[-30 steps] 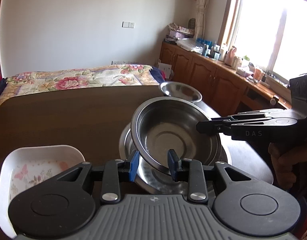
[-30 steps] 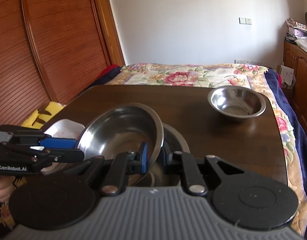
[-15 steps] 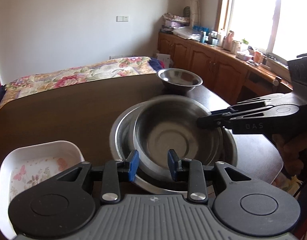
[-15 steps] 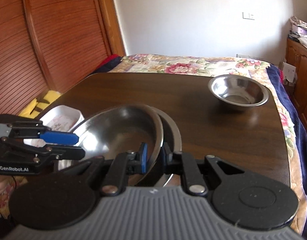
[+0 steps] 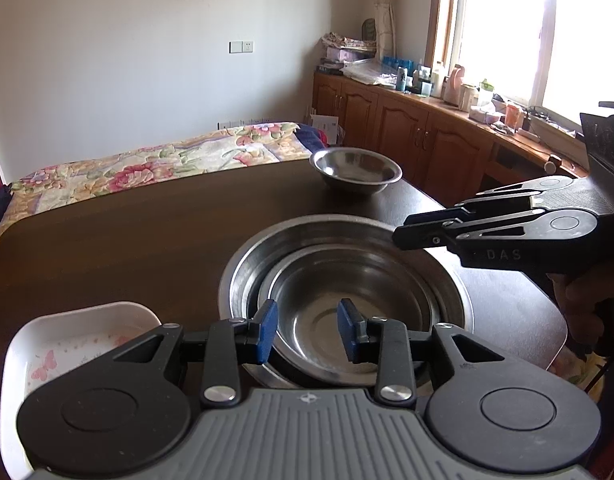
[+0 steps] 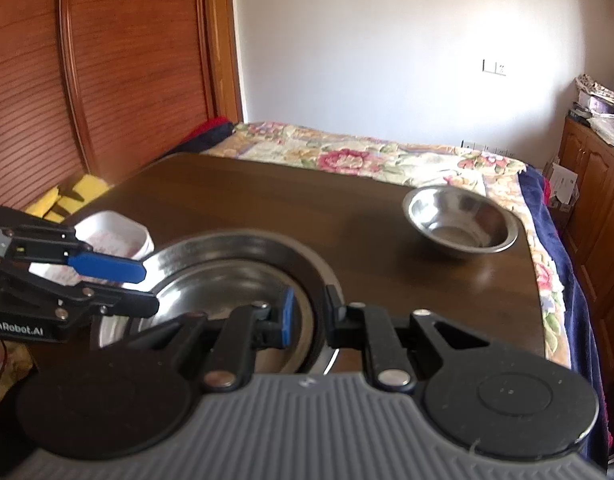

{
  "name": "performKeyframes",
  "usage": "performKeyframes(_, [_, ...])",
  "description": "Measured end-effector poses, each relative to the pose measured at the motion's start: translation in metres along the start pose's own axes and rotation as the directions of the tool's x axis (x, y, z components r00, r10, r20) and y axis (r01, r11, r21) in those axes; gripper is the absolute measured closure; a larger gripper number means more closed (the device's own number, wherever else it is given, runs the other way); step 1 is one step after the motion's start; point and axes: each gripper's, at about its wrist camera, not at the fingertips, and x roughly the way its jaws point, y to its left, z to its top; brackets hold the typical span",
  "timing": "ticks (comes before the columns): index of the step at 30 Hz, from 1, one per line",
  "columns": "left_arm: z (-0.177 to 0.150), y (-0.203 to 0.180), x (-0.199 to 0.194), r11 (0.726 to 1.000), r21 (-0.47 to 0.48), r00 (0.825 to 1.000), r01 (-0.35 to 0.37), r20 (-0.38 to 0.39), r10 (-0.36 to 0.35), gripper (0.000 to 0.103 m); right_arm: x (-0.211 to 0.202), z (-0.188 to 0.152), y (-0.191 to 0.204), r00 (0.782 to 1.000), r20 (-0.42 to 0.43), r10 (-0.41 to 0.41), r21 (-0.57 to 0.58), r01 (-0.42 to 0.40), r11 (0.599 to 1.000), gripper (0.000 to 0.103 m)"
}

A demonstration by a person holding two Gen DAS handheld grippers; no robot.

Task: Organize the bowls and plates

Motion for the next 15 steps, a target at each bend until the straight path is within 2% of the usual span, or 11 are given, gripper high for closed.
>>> performKeyframes(7, [0.019,0.0,0.002,1.0,-0.004,0.999,-0.002,0.033,0.002,0.064,-0.004,0.008,-0.02,0.998,0.053,-0.026,0.027,0.024,0.999,0.085])
performKeyframes(15, [0.051,-0.005,0.015,1.0,0.024,0.998,-0.018,0.066,0.017,0.051,0.004,0.02,-0.059,0.995,0.081,-0.055,0.077,0.049,0.996,0.085])
